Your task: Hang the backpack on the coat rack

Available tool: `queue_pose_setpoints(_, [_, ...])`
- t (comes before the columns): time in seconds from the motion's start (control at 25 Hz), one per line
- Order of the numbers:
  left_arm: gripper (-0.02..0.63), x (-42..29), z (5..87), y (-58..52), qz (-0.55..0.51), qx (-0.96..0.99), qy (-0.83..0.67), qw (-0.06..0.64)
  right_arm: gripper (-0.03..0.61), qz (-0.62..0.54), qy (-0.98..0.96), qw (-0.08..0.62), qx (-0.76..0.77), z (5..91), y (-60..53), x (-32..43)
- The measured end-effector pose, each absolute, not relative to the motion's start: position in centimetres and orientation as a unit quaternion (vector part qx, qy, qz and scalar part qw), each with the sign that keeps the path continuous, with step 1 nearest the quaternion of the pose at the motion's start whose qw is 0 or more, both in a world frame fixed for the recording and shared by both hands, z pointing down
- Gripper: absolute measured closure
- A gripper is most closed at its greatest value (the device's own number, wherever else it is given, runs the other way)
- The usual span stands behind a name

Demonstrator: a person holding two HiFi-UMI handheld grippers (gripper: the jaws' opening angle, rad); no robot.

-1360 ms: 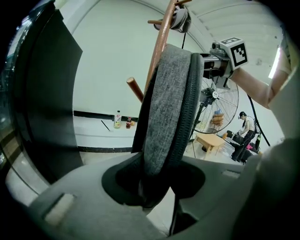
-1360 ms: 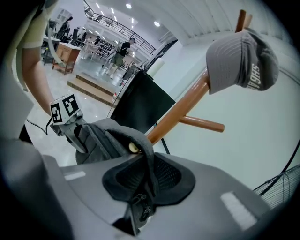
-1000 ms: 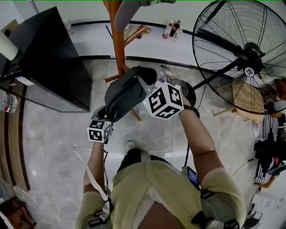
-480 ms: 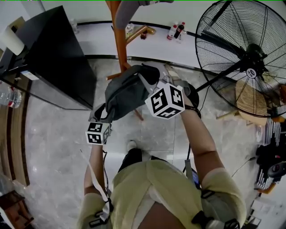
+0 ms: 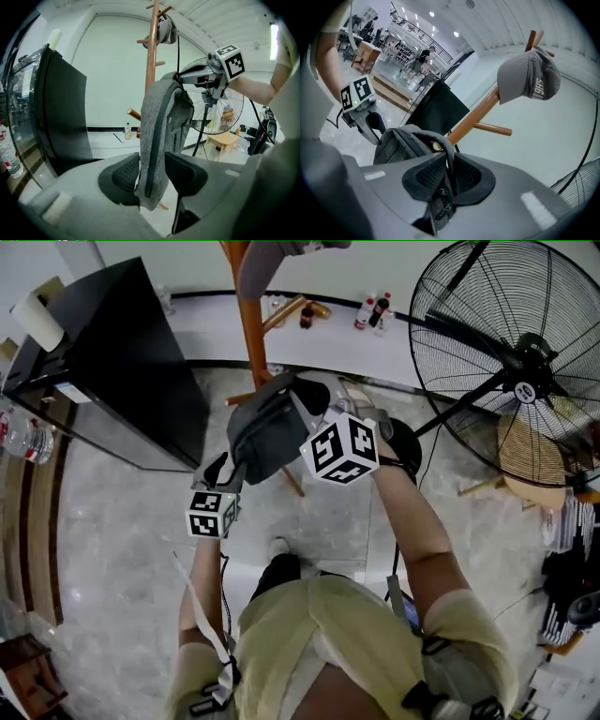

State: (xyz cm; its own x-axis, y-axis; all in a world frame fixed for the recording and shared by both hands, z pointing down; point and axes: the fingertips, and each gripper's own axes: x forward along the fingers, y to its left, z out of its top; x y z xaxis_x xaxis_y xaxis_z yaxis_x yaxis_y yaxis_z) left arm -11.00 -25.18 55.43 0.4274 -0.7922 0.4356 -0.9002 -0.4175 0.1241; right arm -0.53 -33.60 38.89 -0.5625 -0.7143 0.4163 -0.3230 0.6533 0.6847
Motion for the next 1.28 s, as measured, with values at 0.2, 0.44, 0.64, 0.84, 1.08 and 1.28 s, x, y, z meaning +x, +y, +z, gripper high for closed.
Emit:
queue_pose_setpoints(0.2, [0.471,-10.9,55.0,-25.9,0.172,0.819,-0.526,0.151,0.532,-0.286,-0.837,0.352,0.307,39.0,-33.7,-0.6])
queue_pose_setpoints(0.44, [0.532,-12.3,53.9,-25.8,0.167,0.808,-0.545,0.145,0.540,-0.266,-0.846,0.338,0.317,38.6,-33.8,-0.7])
queue_pose_setpoints(0.64, [0.543,-13.7,52.8,-25.8,0.155,0.801,-0.560,0.144,0.543,-0.262,-0.846,0.340,0.317,38.4,-34.0,-1.0])
queue_pose_setpoints(0.84, [0.546,-14.7,52.7,-25.8,0.150,0.797,-0.566,0.148,0.543,-0.265,-0.846,0.340,0.314,38.2,-34.0,-1.7])
queue_pose_setpoints(1.08, [0.546,-14.6,52.9,-26.2,0.148,0.799,-0.561,0.156,0.543,-0.268,-0.843,0.351,0.308,38.2,-34.6,-1.8])
queue_pose_setpoints(1.28, [0.546,-14.5,53.4,-26.8,0.146,0.802,-0.556,0.162,0.543,-0.270,-0.841,0.361,0.299,38.6,-35.2,-2.0])
